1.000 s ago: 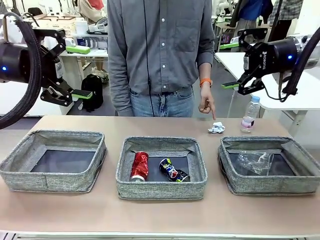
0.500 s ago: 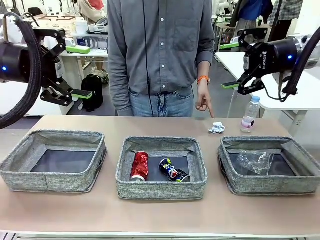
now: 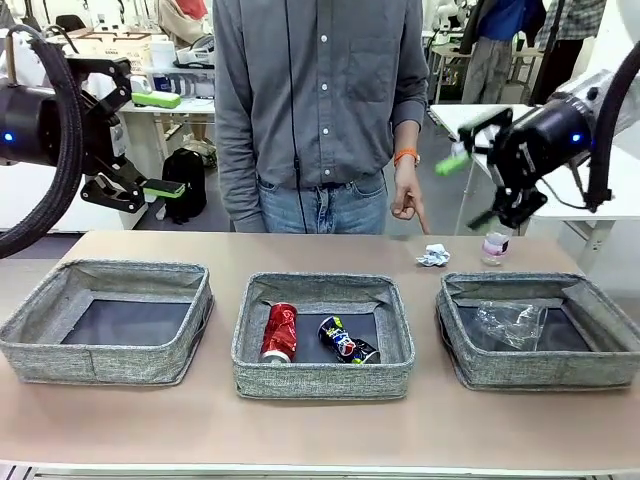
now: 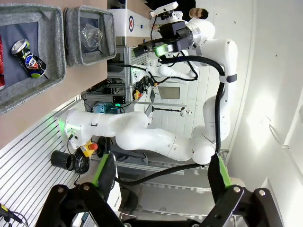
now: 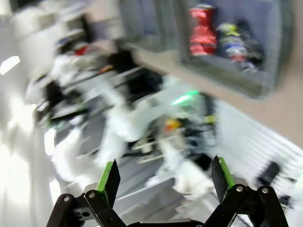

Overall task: Sort the waste into the appropriate baskets.
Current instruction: Pick up the waste item pointed out by the person.

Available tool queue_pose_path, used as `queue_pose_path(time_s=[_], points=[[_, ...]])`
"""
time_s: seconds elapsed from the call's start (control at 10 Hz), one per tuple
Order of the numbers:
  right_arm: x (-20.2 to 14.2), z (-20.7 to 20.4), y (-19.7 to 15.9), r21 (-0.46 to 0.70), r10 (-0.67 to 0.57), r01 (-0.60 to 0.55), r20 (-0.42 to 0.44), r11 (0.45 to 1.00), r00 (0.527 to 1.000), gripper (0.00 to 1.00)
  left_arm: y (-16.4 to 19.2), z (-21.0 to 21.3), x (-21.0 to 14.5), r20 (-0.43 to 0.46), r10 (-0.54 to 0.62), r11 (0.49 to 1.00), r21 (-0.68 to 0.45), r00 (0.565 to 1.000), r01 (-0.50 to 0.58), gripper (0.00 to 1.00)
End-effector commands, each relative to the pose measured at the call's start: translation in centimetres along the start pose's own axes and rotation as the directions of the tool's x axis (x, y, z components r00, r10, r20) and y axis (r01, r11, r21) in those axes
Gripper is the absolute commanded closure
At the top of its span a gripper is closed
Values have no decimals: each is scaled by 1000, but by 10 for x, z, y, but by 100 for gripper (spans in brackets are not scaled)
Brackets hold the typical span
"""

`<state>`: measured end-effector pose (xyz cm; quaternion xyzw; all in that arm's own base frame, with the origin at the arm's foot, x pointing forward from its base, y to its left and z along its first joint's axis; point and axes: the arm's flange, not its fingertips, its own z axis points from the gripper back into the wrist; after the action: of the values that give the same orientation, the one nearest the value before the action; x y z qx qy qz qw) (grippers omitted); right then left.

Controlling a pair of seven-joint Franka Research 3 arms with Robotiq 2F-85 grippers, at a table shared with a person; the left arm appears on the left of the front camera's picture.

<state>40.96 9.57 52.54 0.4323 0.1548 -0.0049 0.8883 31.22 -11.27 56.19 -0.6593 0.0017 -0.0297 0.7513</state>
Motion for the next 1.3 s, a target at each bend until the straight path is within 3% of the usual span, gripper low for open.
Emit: queue_pose_path(time_s=[0.0,0.1,0.2,0.4,0.5,0.6,0.7,0.8,1.1,1.2], points=[[4,1,10,-461,-42,129,194,878,980,0,-3,-1,-2,-1,-2,1000,-21,1000,2,0],[6,1,9,-514,-67,169,211,841,975,0,-3,-1,-2,-1,-2,1000,-21,1000,2,0],[8,1,8,-512,-74,184,229,839,971,0,-3,-1,-2,-1,-2,1000,-21,1000,2,0],[2,9,8,-425,-78,218,322,879,944,0,-3,-1,-2,-1,-2,1000,-21,1000,2,0],[8,7,5,-478,-33,133,213,868,976,0,-3,-1,-2,-1,-2,1000,-21,1000,2,0],[9,12,6,-470,-48,170,261,866,964,0,-3,-1,-2,-1,-2,1000,-21,1000,2,0],[13,6,16,-535,-53,279,399,797,915,0,-3,-1,-2,-1,-2,1000,-21,1000,2,0],[40,-3,18,-556,-29,327,476,764,879,0,-3,-1,-2,-1,-2,1000,-21,1000,2,0],[115,-11,-5,-462,94,341,694,819,714,0,-3,-1,-2,-1,-2,1000,-21,1000,2,0],[129,-10,-16,-457,130,301,700,837,702,0,-3,-1,-2,-1,-2,1000,-21,1000,2,0]])
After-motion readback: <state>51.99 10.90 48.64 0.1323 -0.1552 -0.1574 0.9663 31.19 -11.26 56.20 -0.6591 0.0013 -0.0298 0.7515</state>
